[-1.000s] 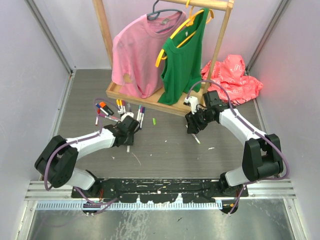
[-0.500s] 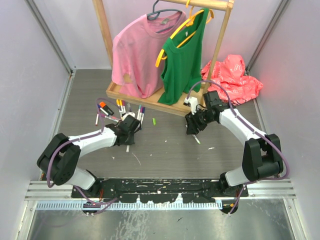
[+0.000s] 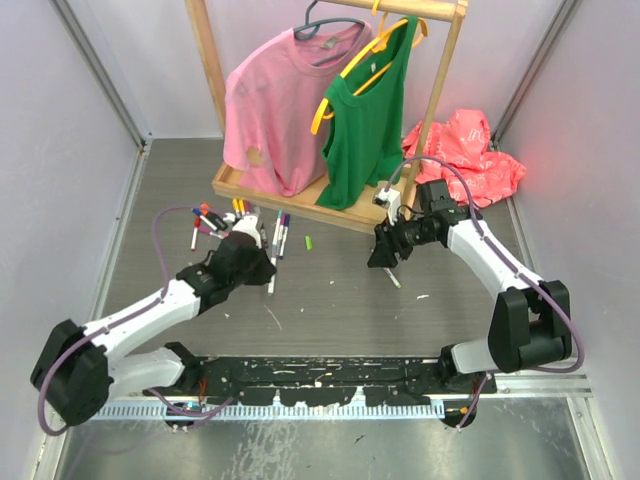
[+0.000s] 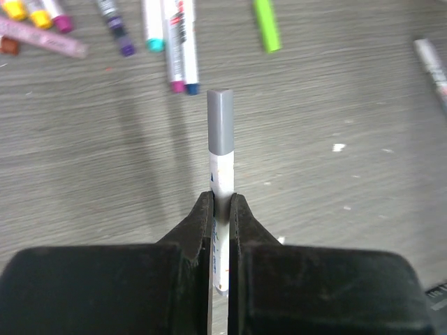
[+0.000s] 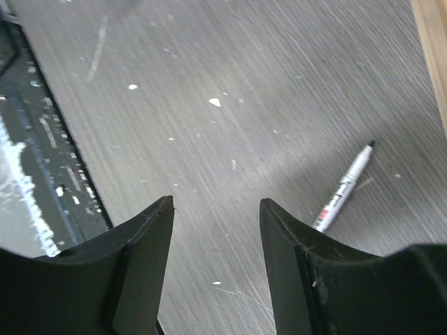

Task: Open the pen caps
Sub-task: Pick up the pen from the center of the board.

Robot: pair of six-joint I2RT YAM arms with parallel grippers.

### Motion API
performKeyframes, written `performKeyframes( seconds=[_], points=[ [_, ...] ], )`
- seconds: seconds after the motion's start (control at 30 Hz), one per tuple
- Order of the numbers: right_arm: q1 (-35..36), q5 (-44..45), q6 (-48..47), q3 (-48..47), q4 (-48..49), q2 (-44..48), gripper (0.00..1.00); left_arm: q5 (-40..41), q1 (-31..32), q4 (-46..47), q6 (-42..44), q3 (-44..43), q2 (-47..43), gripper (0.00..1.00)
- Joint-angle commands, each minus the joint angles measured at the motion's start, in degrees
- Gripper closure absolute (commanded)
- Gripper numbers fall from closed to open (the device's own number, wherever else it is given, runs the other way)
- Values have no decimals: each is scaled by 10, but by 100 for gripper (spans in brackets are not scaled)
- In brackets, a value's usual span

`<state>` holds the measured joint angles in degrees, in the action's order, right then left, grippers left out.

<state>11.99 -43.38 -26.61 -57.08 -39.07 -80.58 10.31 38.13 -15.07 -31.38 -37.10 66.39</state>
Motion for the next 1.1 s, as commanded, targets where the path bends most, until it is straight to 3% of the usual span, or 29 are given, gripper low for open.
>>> performKeyframes(
  seconds=[0.0, 0.1, 0.2, 0.27, 0.37, 0.43, 0.5, 0.63, 0.83, 1.07],
  points=[
    [-4, -146, 0, -19, 9, 29, 42, -103, -1, 182, -52, 47, -65, 100],
    [-4, -210, 40, -20, 47, 39, 43, -144, 1, 300, -101, 80, -91, 100],
    [-4, -241, 152, -4, 159, 65, 43, -143, 20, 410, -139, 103, -102, 100],
    [-3, -263, 259, 29, 282, 86, 42, -124, 44, 461, -140, 109, -102, 100],
    [2, -297, 468, 126, 585, 120, 36, -74, 88, 520, -131, 111, -100, 100],
    [3, -282, 577, 201, 772, 144, 21, -42, 122, 571, -118, 116, -93, 100],
    [3, -257, 606, 258, 857, 182, 4, -21, 144, 623, -103, 116, -78, 100],
    [3, -248, 640, 301, 913, 202, 0, -2, 172, 689, -79, 106, -43, 100],
    [20, -255, 648, 298, 902, 202, 1, 5, 199, 751, -53, 84, 20, 100],
    [50, -243, 593, 288, 806, 190, 8, 5, 220, 796, -39, 63, 69, 100]
  ],
)
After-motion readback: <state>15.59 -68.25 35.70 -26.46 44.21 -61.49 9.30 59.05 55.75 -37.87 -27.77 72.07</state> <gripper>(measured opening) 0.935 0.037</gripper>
